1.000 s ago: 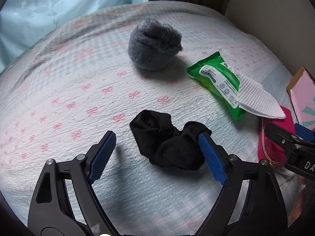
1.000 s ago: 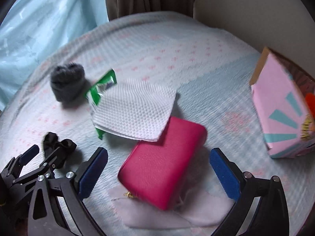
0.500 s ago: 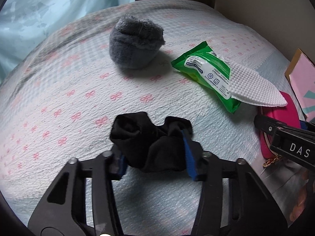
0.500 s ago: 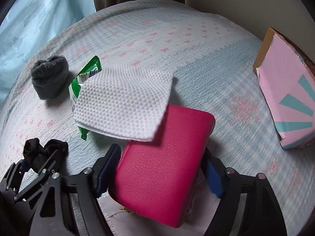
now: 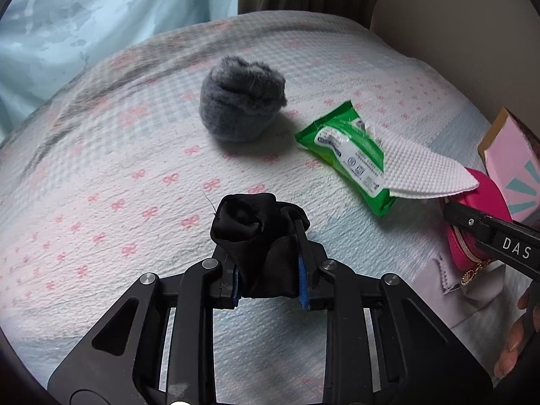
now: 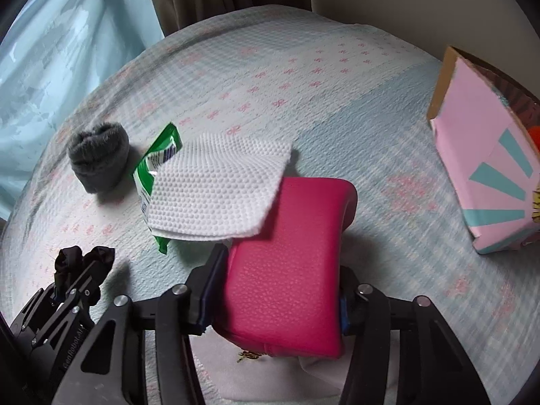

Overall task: Organize soft objects
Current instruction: 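Grasp the black sock with the left gripper while the right grasps the pink pouch, then carry sock and pouch into the cardboard box and open both grippers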

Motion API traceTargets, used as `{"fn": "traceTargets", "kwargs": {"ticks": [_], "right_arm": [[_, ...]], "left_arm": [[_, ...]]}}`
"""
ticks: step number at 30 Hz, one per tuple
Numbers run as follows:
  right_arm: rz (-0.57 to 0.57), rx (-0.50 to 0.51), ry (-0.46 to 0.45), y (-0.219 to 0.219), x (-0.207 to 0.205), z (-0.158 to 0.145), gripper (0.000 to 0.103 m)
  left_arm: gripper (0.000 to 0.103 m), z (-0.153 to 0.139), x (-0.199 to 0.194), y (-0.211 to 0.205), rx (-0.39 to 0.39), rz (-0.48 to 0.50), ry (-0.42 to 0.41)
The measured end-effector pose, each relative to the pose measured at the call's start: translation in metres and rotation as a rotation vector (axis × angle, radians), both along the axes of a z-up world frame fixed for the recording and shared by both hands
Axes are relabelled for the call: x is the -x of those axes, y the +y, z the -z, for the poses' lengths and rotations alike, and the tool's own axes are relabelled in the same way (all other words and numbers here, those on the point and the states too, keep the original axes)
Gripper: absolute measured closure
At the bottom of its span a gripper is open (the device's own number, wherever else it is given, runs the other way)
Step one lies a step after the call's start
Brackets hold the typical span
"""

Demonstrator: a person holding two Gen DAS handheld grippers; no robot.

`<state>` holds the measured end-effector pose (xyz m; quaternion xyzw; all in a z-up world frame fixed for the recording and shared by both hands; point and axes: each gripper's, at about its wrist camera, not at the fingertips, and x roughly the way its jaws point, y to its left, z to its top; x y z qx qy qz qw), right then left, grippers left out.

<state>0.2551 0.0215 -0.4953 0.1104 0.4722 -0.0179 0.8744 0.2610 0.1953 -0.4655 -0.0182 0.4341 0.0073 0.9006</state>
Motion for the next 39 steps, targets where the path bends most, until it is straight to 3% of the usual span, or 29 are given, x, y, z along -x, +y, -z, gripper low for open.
{"fn": "traceTargets", "kwargs": {"ticks": [11, 25, 32, 39], "right_arm": [[0.005, -0.02, -0.057, -0.023, 0.021, -0.055, 0.054], [-0.043, -0.015, -0.158, -0.069, 0.053, -0.193, 0.054], [-0.066, -0.032, -0.205, -0.11, 0.062, -0.251, 0.054], [-0.073, -0.022, -0.219, -0.172, 0.066, -0.284, 0.054]], "left_arm": [[0.082, -0.063, 0.019, -0.015, 0.01, -0.013, -0.039], [0.081, -0.195, 0.032, -0.059, 0.048, -0.05, -0.086], [0.081, -0.251, 0.027, -0.122, 0.072, -0.005, -0.106], [0.081, -0.283, 0.014, -0.204, 0.095, 0.036, -0.108]]}}
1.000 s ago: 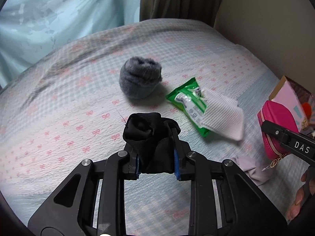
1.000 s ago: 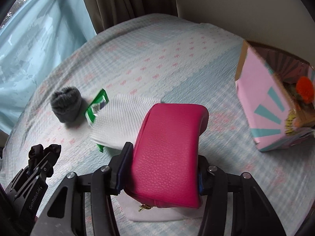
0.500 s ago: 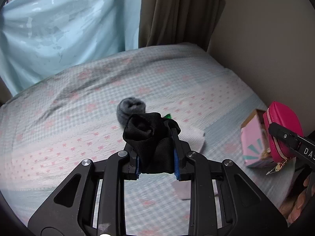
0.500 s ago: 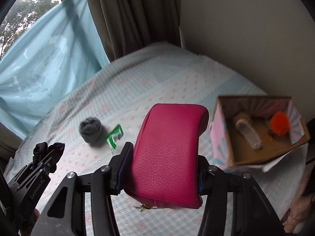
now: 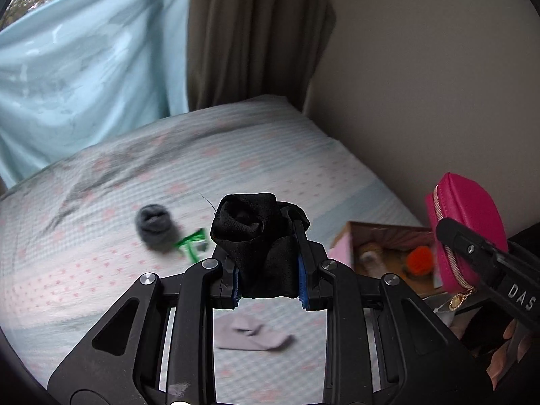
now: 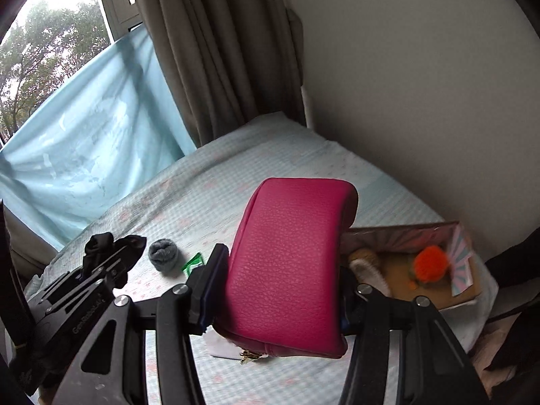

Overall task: Organize soft objects
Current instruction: 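Carry sock and pouch into the cardboard box and open both grippers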

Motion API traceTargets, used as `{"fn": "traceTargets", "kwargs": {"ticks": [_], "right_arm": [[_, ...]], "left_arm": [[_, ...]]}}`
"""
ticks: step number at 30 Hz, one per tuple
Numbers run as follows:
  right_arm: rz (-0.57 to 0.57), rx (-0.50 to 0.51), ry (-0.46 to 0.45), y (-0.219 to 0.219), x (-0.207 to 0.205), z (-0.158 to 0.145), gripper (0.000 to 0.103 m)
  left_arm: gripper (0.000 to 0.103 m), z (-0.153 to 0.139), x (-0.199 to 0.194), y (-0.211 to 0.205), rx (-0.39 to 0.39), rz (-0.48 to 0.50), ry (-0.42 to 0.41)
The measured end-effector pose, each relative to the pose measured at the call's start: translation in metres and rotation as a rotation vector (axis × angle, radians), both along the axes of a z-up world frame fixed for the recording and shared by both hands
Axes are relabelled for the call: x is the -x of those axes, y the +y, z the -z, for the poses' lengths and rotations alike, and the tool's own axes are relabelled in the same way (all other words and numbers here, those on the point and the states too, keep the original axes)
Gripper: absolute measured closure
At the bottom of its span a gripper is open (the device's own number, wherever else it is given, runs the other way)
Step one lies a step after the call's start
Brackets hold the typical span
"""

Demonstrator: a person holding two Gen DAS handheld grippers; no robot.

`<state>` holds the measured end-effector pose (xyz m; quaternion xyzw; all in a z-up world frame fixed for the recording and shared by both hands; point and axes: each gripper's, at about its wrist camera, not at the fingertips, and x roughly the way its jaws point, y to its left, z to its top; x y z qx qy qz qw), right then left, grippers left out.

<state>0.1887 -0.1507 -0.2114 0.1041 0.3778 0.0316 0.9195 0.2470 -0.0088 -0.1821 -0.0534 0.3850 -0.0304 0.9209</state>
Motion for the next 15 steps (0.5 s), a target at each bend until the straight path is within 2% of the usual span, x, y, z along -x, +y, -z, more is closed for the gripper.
{"fn": "traceTargets", "kwargs": {"ticks": [7, 10, 15], "right_arm": [[0.018, 0.003, 0.043, -0.074, -0.007, 0.006, 0.054], [0.022, -0.001, 0.102, -0.107, -0.017, 0.022, 0.054], [0.025, -0.013, 0.214, -0.158, -0.034, 0.062, 0.054]], "left_arm": [[0.081, 0.005, -0.028, -0.096, -0.002, 0.084, 0.059], [0.081, 0.024, -0.044, -0.139, -0.009, 0.131, 0.116], [0.081, 0.072, -0.071, -0.202, -0.039, 0.228, 0.236]]}}
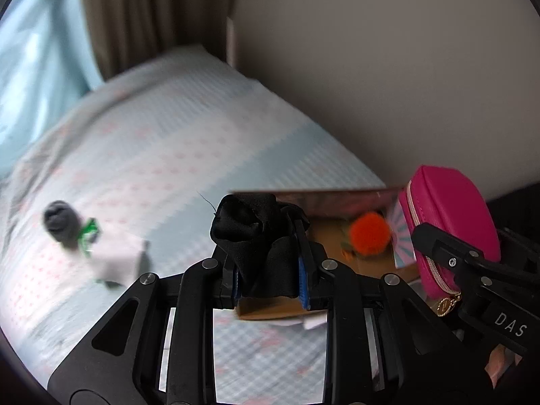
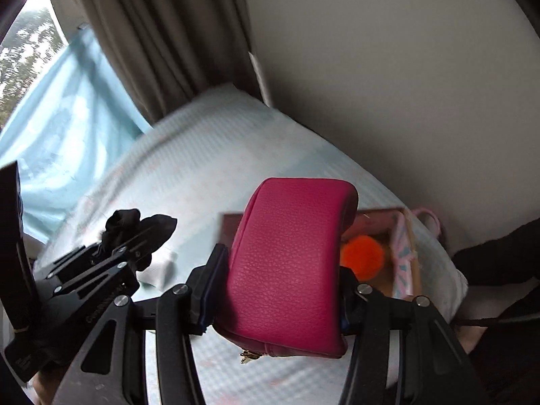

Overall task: Organize soft objects
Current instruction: 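Carry sock and pouch into the cardboard box and open both grippers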

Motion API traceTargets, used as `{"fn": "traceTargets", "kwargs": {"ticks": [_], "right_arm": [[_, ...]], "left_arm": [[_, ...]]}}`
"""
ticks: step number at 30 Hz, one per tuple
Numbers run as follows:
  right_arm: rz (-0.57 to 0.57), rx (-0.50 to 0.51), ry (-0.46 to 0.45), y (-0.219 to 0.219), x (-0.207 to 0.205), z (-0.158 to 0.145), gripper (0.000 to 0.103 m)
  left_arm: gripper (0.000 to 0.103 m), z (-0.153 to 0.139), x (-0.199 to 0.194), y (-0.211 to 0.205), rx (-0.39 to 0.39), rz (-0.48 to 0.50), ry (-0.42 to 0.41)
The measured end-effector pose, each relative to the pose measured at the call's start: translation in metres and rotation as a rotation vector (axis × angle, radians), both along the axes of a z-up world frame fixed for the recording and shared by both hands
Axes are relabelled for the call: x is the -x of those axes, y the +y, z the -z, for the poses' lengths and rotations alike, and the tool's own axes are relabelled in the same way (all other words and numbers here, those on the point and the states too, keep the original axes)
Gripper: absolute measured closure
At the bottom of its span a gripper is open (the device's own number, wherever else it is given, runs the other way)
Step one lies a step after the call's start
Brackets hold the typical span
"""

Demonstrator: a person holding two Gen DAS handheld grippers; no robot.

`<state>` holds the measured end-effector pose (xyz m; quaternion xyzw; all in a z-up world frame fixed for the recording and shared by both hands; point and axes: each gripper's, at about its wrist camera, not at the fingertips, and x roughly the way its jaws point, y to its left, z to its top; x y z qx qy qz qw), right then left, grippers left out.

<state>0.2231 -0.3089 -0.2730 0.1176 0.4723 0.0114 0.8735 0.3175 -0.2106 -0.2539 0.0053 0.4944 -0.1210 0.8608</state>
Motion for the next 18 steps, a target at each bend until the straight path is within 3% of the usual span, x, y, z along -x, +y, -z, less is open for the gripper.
{"fn": "traceTargets", "kwargs": {"ticks": [8, 18], "right_arm": [[0.007, -0.075, 0.137, -0.045, -0.023, 0.062, 0.054], [-0.033, -0.148, 0.238, -0.05, -0.053, 0.113, 0.053]], "left_arm": [[0.081, 0.077, -0.025, -0.048, -0.091, 0.083, 0.191], [0.081, 0.129, -0.041, -0.04, -0.172, 0.075, 0.313]]}}
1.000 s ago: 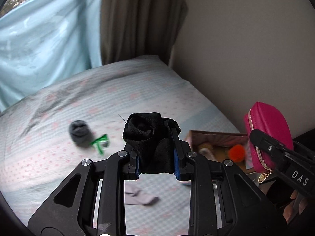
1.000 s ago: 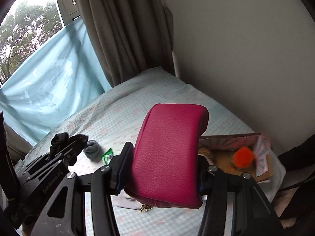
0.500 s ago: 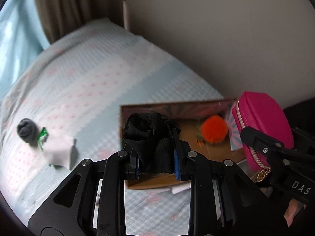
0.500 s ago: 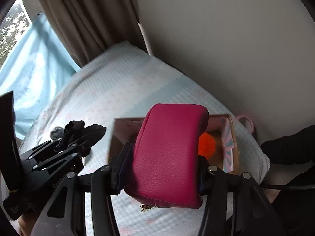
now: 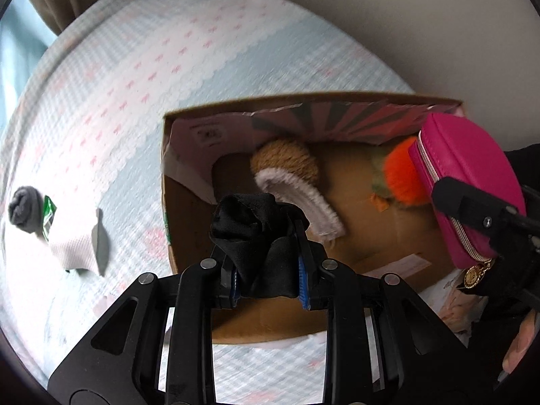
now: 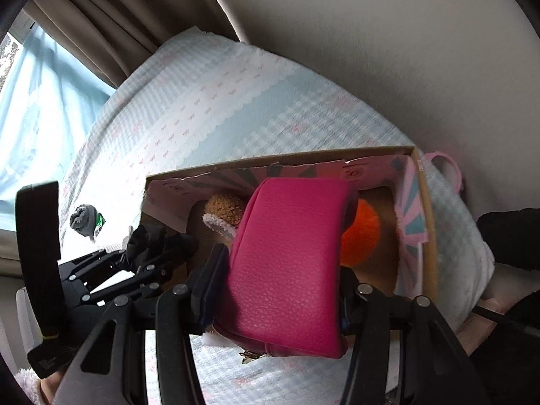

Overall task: Organize soft objects
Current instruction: 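Carry sock and pouch into the cardboard box and open both grippers, then move both grippers back toward the grey sock ball and white pad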

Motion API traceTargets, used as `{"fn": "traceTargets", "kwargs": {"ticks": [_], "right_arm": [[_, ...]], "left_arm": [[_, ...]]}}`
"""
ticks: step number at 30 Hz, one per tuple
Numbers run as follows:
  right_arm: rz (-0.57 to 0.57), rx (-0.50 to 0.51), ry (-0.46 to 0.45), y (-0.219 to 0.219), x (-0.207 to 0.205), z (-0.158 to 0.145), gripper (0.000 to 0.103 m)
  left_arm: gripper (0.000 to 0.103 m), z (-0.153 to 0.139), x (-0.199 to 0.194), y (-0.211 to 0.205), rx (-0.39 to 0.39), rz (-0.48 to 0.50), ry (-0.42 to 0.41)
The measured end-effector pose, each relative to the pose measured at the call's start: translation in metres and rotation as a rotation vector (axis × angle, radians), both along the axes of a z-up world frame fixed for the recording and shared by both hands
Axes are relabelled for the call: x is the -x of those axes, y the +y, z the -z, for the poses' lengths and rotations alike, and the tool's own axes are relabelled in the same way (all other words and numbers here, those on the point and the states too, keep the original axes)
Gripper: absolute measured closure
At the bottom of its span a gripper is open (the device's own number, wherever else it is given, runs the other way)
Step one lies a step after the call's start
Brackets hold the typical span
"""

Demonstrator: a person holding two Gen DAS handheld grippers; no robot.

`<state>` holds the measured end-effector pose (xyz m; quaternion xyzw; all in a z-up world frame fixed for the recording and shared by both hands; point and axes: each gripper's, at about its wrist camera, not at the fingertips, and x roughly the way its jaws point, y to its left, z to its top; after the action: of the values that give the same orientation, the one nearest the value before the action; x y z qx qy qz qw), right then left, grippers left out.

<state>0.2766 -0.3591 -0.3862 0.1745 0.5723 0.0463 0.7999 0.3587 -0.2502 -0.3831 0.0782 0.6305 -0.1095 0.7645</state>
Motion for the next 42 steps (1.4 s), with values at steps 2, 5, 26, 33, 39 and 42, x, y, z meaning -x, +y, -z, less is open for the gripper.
{"fn": "traceTargets", "kwargs": {"ticks": [2, 5, 26, 33, 39, 42], "right_arm": [[-0.007, -0.014, 0.015, 0.0, -0.007, 0.007, 0.052], [-0.019, -0.018, 0.025, 0.005, -0.016, 0.014, 0.05], [-0.035, 0.023, -0.027, 0.005, -0.017, -0.004, 0.0], [-0.045, 0.07, -0.12, 0.016, 0.01, -0.065, 0.0], [-0.047, 0.121, -0.218, 0.038, 0.04, -0.126, 0.0], [-0.02, 0.136, -0.272, 0.048, 0.06, -0.158, 0.0]], "left_arm": [[0.081, 0.005, -0.001, -0.002, -0.014, 0.016, 0.013], [0.052, 0.008, -0.004, -0.001, -0.028, 0.035, 0.012], [0.0, -0.028, 0.002, 0.022, 0.0, -0.012, -0.056], [0.0, -0.089, 0.023, 0.04, 0.043, -0.048, -0.157], [0.0, -0.152, 0.052, 0.064, 0.092, -0.067, -0.263], [0.0, -0.182, 0.072, 0.078, 0.115, -0.071, -0.32]]}}
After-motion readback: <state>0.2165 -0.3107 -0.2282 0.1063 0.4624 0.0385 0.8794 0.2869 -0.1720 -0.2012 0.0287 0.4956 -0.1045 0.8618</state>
